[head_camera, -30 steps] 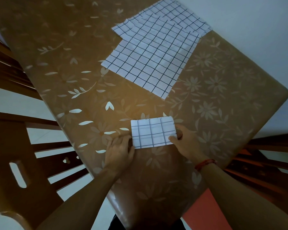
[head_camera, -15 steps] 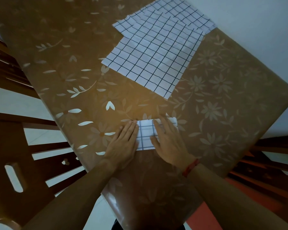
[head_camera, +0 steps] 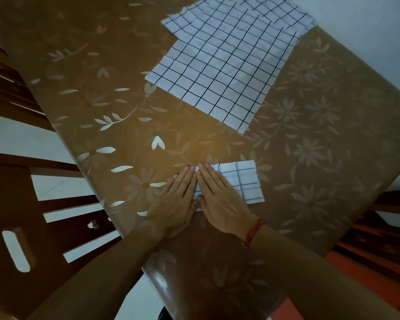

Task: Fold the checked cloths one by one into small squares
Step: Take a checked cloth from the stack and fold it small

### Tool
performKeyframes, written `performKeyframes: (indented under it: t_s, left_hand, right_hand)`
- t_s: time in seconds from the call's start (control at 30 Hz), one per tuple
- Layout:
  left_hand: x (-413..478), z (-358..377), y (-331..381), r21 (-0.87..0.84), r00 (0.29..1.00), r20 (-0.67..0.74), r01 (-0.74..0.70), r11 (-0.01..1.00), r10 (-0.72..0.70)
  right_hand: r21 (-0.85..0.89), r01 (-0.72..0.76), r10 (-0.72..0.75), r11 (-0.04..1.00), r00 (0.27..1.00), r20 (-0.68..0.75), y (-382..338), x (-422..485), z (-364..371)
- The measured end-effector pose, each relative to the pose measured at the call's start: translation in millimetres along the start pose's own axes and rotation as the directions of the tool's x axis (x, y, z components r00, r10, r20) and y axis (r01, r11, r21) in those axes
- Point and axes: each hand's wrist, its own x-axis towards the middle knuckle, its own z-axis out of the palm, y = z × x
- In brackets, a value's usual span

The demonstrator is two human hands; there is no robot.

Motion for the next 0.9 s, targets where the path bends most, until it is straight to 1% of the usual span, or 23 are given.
performKeyframes:
  t_s: [0.17,0.3,0.47,0.57,0.77,0.9]
  left_hand:
    - [1,1,-1,0.013,0.999,0.030,0.014,1.000,-0.014]
    - [2,-1,-1,0.022,0.999,0.041,0.007,1.000,-0.008]
    - [3,-3,-3,0.021,0.998,0.062,-0.011,1.000,0.009]
    - [2,-5,-5,0.033,0.996,0.086,-0.024,0.999,0.021]
    - [3,-6,-5,0.056,0.993,0.122,-0.013,0.998,0.007]
    - [3,-8,-4,0.061,0.991,0.135,-0.021,0.998,0.013]
  right_hand:
    - [-0.044,0.018,-0.017,0.999,0.999,0.031,7,-1,2]
    - [-0.040,0.017,-0.016,0.999,0.999,0.028,8,-1,4]
    - [-0.040,-0.023,0.025,0.999,0.998,0.053,15,-4,2]
    - [-0.054,-0.032,0.037,0.998,0.995,0.089,30,-12,-1]
    - [-0.105,-0.003,0.018,0.994,0.989,0.147,71,-39,-15]
    - [-0.088,0.026,-0.009,0.996,0.982,0.187,96,-50,-27]
